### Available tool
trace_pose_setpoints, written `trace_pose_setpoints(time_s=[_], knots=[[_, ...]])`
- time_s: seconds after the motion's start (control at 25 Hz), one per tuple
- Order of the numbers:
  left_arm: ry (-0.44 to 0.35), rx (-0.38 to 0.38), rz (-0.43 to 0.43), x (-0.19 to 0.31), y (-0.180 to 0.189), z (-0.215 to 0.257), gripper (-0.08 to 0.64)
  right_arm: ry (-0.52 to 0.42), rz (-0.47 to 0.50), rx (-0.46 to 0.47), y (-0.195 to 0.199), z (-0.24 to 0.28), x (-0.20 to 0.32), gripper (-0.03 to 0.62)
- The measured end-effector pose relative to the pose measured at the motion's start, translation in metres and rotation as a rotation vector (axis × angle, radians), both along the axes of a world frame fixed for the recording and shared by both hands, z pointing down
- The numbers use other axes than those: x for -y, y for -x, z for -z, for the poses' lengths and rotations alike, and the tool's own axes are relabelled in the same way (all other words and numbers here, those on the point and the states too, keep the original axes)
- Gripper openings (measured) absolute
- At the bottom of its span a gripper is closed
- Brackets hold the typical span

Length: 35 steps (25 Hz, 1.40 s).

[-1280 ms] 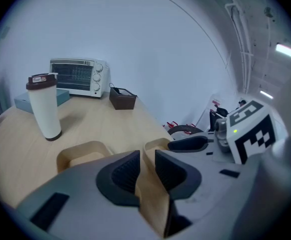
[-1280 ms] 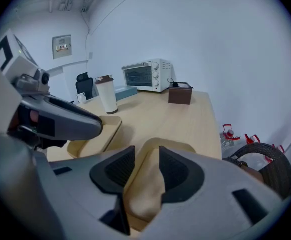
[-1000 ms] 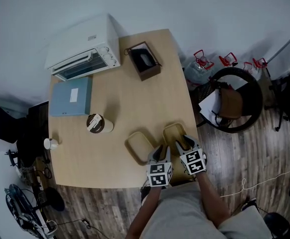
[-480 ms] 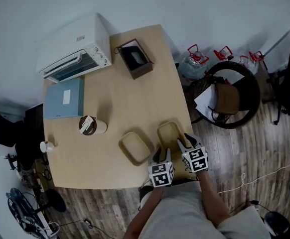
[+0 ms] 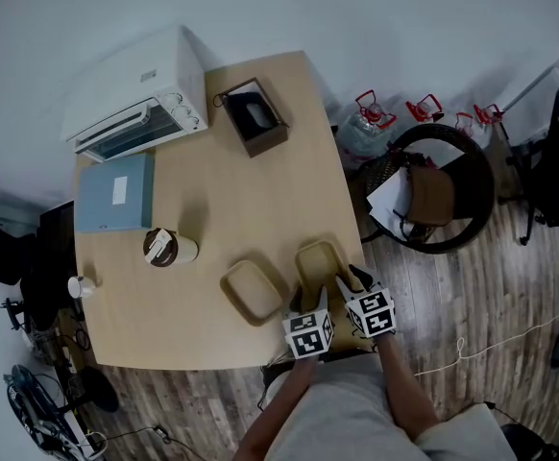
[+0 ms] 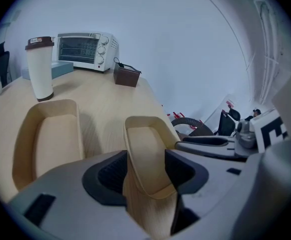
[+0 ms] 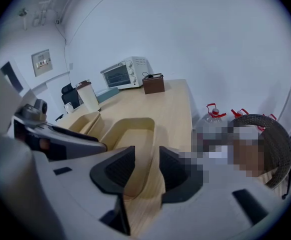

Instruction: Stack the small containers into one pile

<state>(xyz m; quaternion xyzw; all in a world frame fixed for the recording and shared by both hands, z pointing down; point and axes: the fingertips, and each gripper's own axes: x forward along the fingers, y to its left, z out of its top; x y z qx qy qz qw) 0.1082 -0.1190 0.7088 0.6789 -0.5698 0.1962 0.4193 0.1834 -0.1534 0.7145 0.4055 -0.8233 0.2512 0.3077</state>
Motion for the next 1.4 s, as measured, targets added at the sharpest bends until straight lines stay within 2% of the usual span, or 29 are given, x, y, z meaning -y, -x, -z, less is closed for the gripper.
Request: trace_pose_setpoints(time_s=[0.32, 0.6, 1.04, 1.4], knots=[[0.005, -0.039, -0.027, 0.004, -0.008, 0.0, 0.224, 0.03, 0.027, -0.003, 0.006, -0.007, -0.001, 0.153], [-0.004, -0.073, -0.097, 0.004, -0.016, 0.0, 0.224, 0.031, 0.046, -0.009, 0.011, -0.007, -0.003, 0.153], [0.003, -0.103, -0.118, 0.0, -0.018, 0.004, 0.224, 0.011, 0.039, -0.005, 0.011, 0.001, -0.004, 0.15], [-0.05, -0.105, -0.082, 0.003, -0.005, 0.026, 0.222, -0.016, 0.065, 0.019, 0.022, 0.023, -0.005, 0.153]])
